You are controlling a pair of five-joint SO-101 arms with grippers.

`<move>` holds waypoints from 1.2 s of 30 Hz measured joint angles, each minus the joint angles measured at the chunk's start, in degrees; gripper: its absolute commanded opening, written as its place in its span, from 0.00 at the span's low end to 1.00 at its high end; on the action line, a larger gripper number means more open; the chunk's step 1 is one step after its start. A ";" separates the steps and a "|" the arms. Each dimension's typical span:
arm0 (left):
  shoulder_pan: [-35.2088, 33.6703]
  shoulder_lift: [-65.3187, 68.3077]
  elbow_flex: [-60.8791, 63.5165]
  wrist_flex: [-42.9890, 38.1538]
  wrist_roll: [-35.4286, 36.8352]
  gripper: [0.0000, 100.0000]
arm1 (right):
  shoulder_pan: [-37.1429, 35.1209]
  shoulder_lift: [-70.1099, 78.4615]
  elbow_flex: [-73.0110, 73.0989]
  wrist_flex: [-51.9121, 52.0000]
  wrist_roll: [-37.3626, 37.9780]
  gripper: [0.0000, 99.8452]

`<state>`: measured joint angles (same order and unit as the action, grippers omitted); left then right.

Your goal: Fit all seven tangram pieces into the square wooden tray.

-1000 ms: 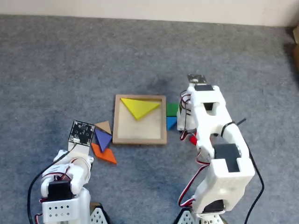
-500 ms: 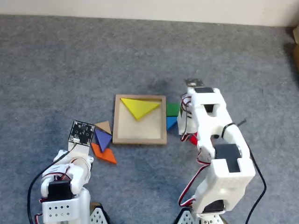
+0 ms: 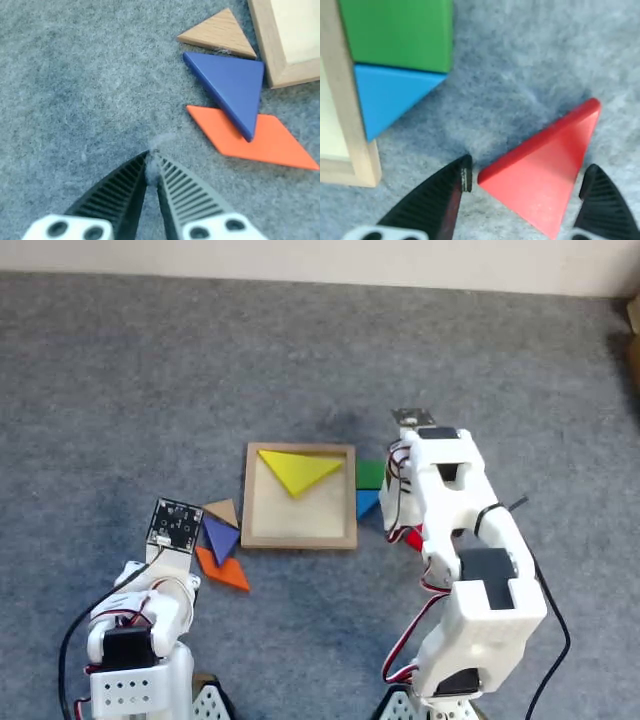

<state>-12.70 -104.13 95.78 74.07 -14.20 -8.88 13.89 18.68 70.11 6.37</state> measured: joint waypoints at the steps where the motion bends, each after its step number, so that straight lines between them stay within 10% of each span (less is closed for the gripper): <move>1: 0.00 0.00 0.00 0.00 0.00 0.01 | 0.26 0.00 0.00 0.09 0.09 0.33; 36: 0.00 0.00 0.00 0.00 0.00 0.01 | 2.20 -0.18 2.11 0.35 0.09 0.22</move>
<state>-12.70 -104.13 95.78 74.07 -14.20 -6.68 13.71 20.79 70.46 6.46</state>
